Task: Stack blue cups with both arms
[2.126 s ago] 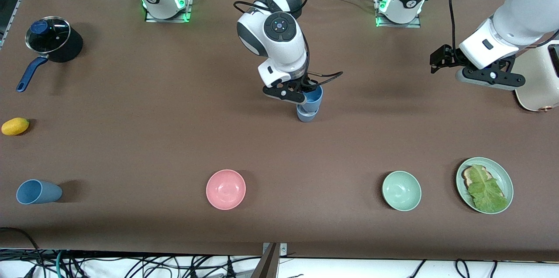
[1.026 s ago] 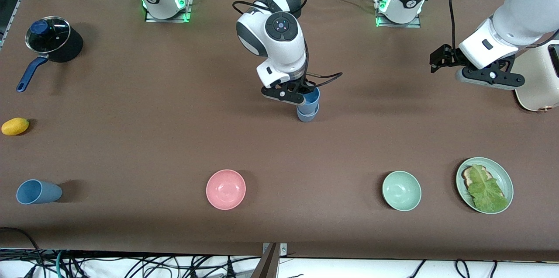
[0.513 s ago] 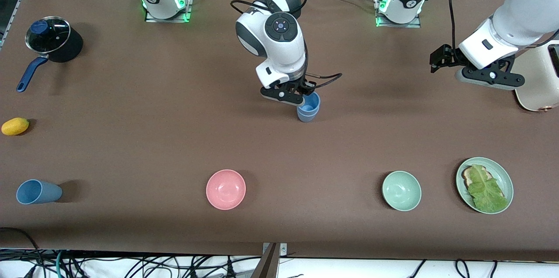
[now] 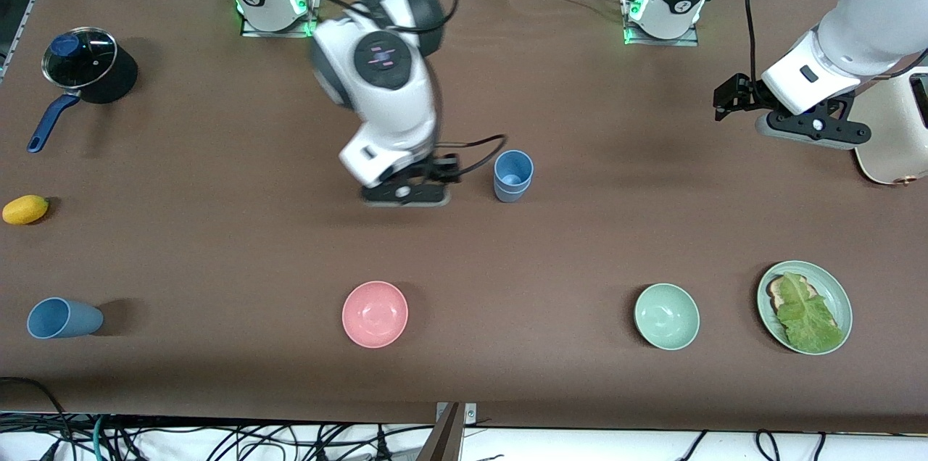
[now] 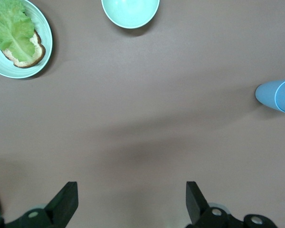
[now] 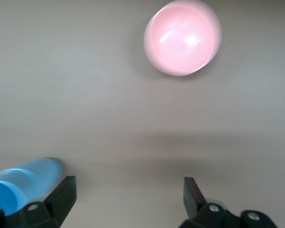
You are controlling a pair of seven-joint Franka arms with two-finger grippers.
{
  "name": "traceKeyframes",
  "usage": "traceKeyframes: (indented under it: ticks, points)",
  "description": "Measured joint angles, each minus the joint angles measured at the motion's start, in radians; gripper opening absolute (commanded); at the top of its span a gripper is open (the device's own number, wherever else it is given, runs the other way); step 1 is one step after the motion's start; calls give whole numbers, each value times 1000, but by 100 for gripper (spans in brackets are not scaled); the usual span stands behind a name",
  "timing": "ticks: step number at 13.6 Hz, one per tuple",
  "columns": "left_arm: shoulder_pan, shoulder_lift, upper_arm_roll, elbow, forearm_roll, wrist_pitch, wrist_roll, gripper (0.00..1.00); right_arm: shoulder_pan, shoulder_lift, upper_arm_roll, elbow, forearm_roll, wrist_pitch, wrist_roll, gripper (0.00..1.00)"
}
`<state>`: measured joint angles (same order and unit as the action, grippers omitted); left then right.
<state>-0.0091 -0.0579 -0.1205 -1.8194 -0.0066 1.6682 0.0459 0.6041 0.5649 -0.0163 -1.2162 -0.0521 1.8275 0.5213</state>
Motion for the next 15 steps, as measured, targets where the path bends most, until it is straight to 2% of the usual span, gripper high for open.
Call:
traceKeyframes:
  ticks: [2, 4, 8, 11, 13, 14, 15]
  points:
    - [0, 0, 0, 0, 0, 0, 0, 100, -33, -66, -102, -2, 94, -102, -167, 100]
    - [0, 0, 0, 0, 0, 0, 0, 100, -46, -133, -191, -22, 148, -196, -252, 100]
    - [0, 0, 0, 0, 0, 0, 0, 100, -45, -271, -313, -133, 155, -300, -343, 100]
    - [0, 0, 0, 0, 0, -1, 0, 100, -46, -334, -414, -158, 155, -359, -475, 100]
    - [0, 0, 0, 0, 0, -1, 0, 100, -84, -354, -428, -157, 155, -370, -528, 100]
    - [0, 0, 0, 0, 0, -1, 0, 100, -137, -361, -395, -157, 156, -378, -545, 100]
    - [0, 0, 0, 0, 0, -1, 0, 100, -211, -371, -334, -159, 156, -387, -551, 100]
